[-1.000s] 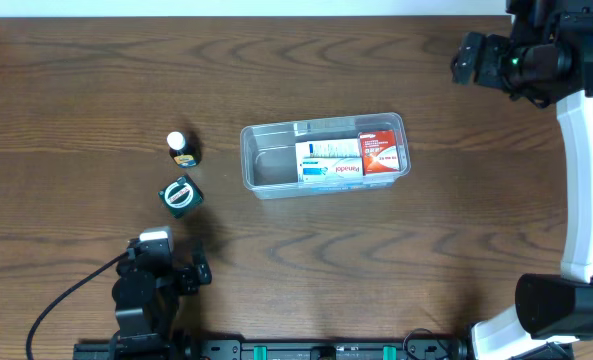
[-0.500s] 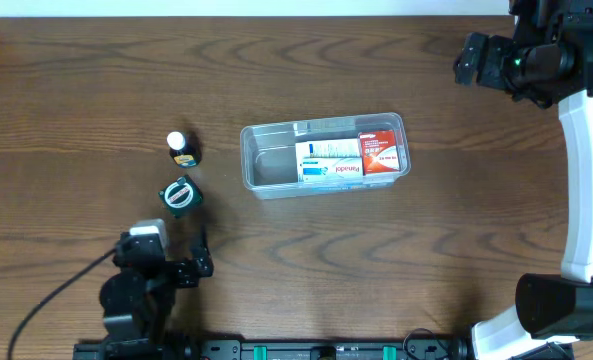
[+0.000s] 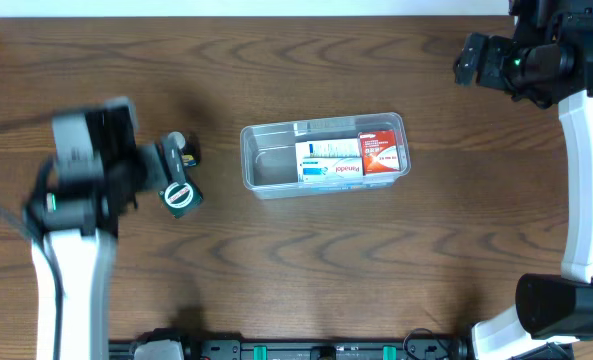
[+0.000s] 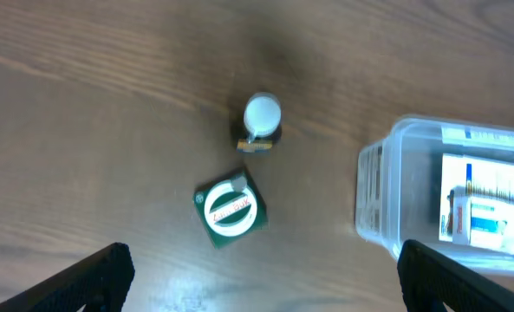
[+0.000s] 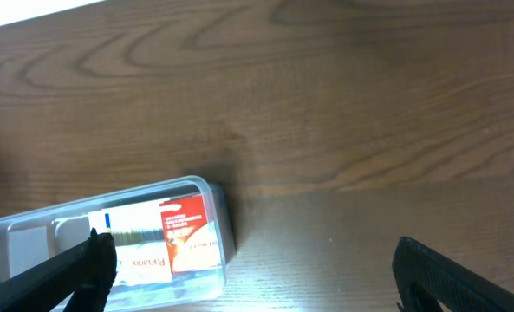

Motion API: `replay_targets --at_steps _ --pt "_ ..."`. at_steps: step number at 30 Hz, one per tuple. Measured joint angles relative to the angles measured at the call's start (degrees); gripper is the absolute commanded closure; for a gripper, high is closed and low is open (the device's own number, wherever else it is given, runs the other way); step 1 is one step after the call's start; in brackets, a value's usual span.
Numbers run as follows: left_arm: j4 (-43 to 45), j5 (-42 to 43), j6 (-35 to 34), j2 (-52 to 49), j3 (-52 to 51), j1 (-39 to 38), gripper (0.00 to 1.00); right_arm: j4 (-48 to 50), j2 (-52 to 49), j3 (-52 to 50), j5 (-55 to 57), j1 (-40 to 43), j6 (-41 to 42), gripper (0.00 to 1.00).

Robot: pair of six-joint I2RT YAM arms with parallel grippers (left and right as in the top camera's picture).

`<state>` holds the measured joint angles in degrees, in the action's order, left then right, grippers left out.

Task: Pack container
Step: 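Move the left gripper over the brown bottle and grasp its white cap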

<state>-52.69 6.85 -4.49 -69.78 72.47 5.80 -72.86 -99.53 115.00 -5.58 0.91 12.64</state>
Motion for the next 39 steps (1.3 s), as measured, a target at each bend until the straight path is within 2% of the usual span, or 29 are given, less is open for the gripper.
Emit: replay_targets --at_steps 6,14,20,31,39 --pt "1.38 2.45 0.04 -10.84 6.36 0.00 0.02 0.00 0.00 0.00 0.00 0.00 0.00 0.01" --pt "3.52 3.63 0.09 -15.30 6.38 0.00 0.00 0.00 0.00 0.00 0.00 0.00 -0.02 0.01" --pt "5.29 3.69 0.98 -16.13 6.45 0.00 0.07 0.00 0.00 0.00 0.00 0.00 -0.02 0.01" --pt "7.04 1.88 1.53 -27.21 6.67 0.00 0.09 0.00 0.00 0.00 0.00 0.00 0.00 0.01" --pt "7.69 -0.42 1.66 -30.93 6.67 0.00 0.22 0.00 0.00 0.00 0.00 0.00 -0.02 0.01"
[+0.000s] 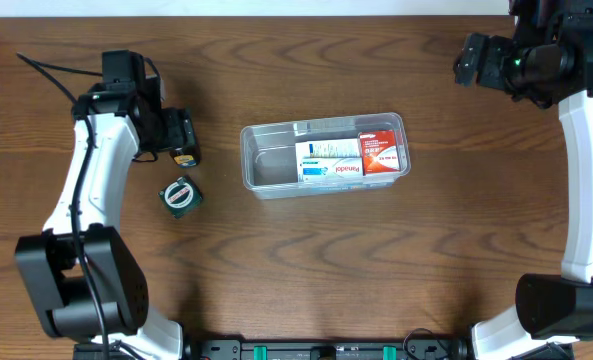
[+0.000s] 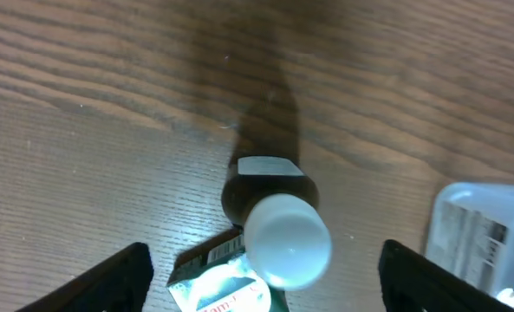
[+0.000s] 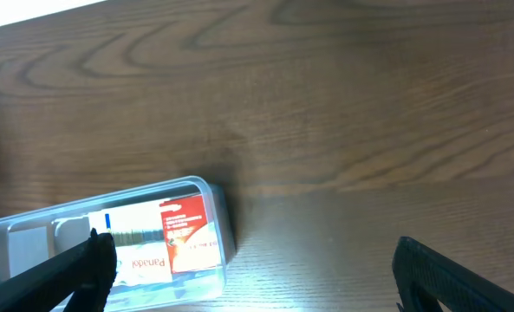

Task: Pack container
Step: 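Move the left gripper over the brown bottle and grasp its white cap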

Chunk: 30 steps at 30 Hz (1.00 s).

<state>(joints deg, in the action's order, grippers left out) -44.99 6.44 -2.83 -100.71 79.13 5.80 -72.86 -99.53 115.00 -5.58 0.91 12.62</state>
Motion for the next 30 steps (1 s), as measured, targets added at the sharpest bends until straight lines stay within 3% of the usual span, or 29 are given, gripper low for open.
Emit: replay_targets --at_steps 8,27,30 --pt "1.99 -0.85 0.11 -1.18 0.00 -0.02 0.31 0.00 0.00 0.00 0.00 0.00 0.00 0.01" --pt "3.21 -4.20 1.40 -1.20 0.00 -3.34 0.33 0.00 0.00 0.00 0.00 0.00 0.02 0.01" --pt "2.99 -4.76 1.40 -1.20 0.00 -3.34 0.38 0.00 0.00 0.00 0.00 0.00 0.02 0.01"
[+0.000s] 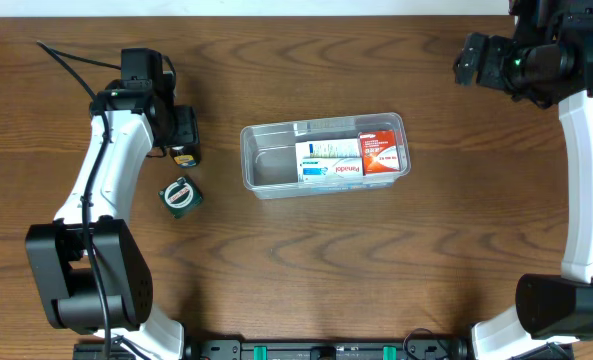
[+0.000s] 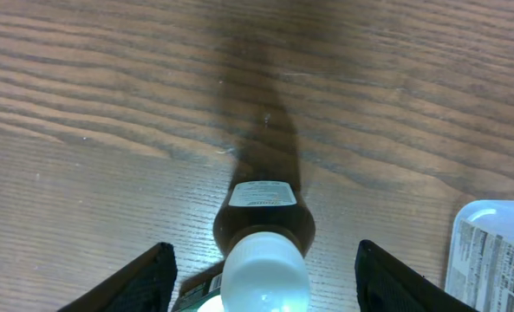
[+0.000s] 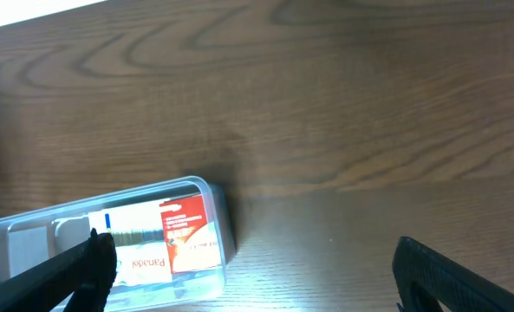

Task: Pack container
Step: 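Move the left gripper over the brown bottle and grasp its white cap, then lift the brown bottle and carry it toward the container's left end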

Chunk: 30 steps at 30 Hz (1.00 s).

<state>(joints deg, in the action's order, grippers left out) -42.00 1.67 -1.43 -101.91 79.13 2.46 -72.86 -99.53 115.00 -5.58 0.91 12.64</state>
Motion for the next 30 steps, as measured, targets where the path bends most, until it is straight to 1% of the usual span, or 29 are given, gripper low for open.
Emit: replay_targets --at_steps 2,3,22,24,26,30 --pt "-0.20 -0.33 0.02 0.00 0.00 0.00 0.44 0.00 0.00 0.00 0.00 0.00 0.00 0.01" --pt "-0.37 -0.44 0.11 0.00 0.00 0.00 0.45 0.00 0.00 0.00 0.02 0.00 0.00 0.01" --pt "-2.84 -0.57 0.22 0.00 0.00 0.00 0.44 0.00 0.00 0.00 0.00 0.00 -0.02 0.01" --pt "-2.43 -0.57 0.20 0.00 0.00 0.00 0.46 0.00 0.00 0.00 0.00 0.00 -0.02 0.01" --pt "-2.19 -0.57 0.17 0.00 0.00 0.00 0.50 0.00 0.00 0.00 0.00 0.00 -0.02 0.01" --pt "-2.10 -0.55 0.20 0.00 0.00 0.00 0.51 0.00 0.00 0.00 0.00 0.00 0.00 0.01"
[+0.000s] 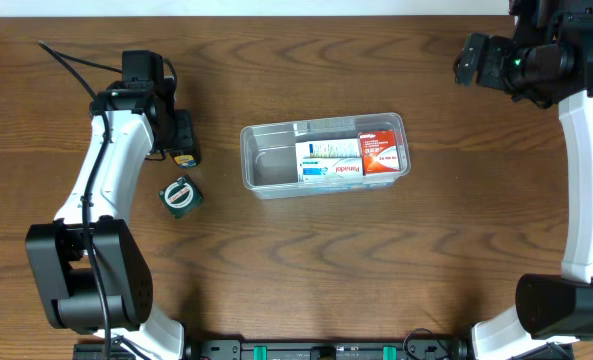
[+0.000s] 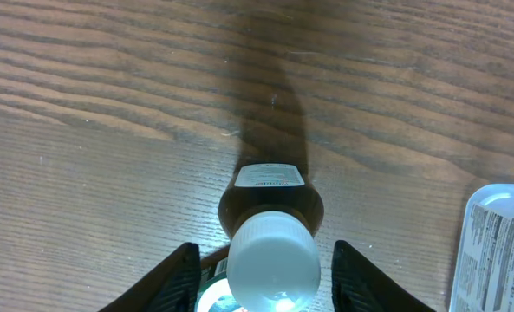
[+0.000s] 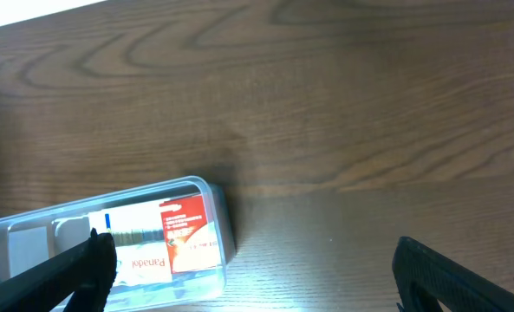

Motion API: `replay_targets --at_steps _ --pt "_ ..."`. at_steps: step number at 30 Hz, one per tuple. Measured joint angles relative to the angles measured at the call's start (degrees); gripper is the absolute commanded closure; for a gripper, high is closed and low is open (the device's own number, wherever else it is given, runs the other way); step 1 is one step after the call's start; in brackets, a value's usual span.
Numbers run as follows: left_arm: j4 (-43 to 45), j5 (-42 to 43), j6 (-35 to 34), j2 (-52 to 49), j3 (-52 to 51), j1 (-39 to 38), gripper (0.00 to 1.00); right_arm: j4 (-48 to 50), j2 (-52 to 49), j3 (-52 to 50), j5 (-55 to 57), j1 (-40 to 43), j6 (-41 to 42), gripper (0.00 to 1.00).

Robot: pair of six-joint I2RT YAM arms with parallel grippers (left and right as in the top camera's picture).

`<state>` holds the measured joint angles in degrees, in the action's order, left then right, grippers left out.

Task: Pack container
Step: 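Lift the brown bottle and carry it toward the container's left end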

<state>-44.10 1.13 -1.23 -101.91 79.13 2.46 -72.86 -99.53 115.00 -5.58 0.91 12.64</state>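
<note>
A small brown bottle (image 2: 272,206) with a white cap (image 2: 274,264) stands left of the clear container (image 1: 266,131). My left gripper (image 2: 274,282) straddles the cap, open, with narrow gaps on both sides of it. In the overhead view the left gripper (image 1: 181,135) covers most of the bottle (image 1: 185,158). A green round-topped tin (image 1: 180,195) lies just in front of the bottle. The container holds a red Panadol box (image 1: 379,152) and a white-blue box (image 1: 328,160). My right gripper (image 3: 257,286) stands wide open and empty at the far right.
The container's left half (image 1: 271,168) shows bare plastic floor. The container's corner (image 2: 499,247) lies close to the right of the bottle. A black cable (image 1: 71,55) trails from the left arm at the back left.
The left gripper's fingers have come closer together around the bottle cap. The bottle, tin, container and right arm stand where they were.
The left gripper was high and wide open over the bottle and the green tin. Then it was lower, centred on the bottle. Then its fingers straddled the cap, and now they stand closer to it. The right arm has stayed still.
</note>
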Motion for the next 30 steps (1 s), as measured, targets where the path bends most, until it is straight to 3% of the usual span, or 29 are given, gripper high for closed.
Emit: replay_targets --at_steps 14,30 --pt "0.94 0.42 0.13 -3.74 -0.02 0.00 0.66 0.00 0.00 0.00 0.00 0.00 -0.02 0.01" --pt "0.72 0.42 1.11 -3.19 0.00 0.00 0.67 0.00 0.00 0.00 0.00 0.00 0.00 0.01"
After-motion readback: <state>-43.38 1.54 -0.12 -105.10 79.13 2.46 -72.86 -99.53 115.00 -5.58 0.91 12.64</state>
